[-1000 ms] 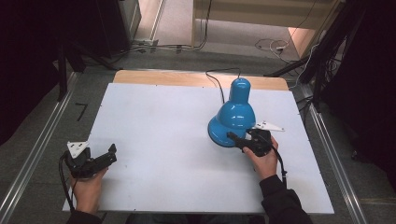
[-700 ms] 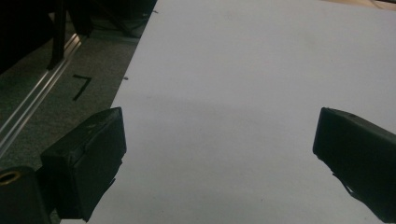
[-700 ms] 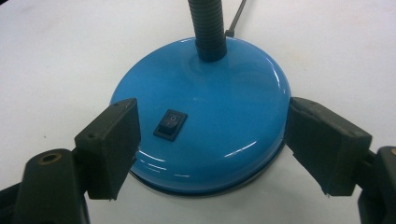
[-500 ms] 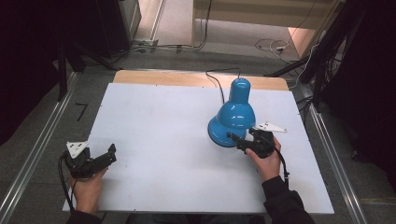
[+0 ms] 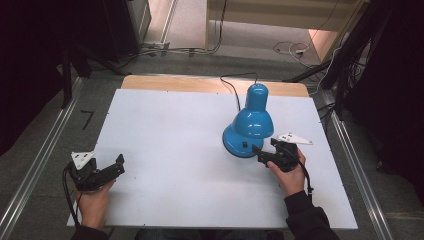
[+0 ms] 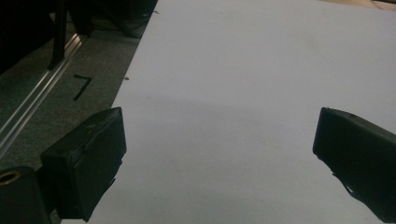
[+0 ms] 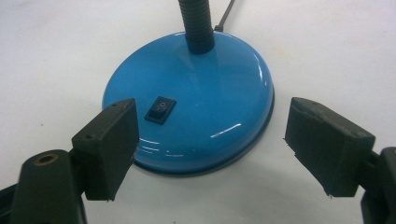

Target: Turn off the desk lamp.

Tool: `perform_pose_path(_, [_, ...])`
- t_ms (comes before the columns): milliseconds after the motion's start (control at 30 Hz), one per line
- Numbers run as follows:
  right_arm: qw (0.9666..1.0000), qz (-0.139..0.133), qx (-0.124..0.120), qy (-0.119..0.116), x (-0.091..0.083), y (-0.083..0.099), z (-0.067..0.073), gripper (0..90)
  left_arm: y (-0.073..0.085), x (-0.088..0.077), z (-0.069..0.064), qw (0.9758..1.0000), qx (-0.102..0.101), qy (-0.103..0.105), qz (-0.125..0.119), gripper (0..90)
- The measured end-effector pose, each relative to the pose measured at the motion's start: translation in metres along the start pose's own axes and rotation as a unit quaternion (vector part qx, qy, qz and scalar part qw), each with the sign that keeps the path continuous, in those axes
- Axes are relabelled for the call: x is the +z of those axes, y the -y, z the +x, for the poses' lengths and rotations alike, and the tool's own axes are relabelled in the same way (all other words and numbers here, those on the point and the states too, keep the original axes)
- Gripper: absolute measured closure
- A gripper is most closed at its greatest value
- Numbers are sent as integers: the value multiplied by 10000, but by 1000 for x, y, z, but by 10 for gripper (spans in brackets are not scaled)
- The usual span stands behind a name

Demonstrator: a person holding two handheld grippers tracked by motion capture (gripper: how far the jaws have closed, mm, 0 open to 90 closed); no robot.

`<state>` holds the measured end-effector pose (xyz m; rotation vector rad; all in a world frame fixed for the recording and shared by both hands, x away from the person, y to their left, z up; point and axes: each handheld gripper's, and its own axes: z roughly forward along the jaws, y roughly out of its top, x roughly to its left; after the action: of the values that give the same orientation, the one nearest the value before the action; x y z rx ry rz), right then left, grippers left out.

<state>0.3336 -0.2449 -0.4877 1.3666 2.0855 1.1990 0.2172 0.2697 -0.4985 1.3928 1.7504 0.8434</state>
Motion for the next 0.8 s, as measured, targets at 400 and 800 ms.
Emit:
perform_pose_path(400, [10000,-22,42,54,-11,4,-8,164,0,0,0,10000,17,0,11,34])
perform_pose_path(800, [9999,-36,74,117,-19,7,-17,164,0,0,0,10000,7,-4,3,34])
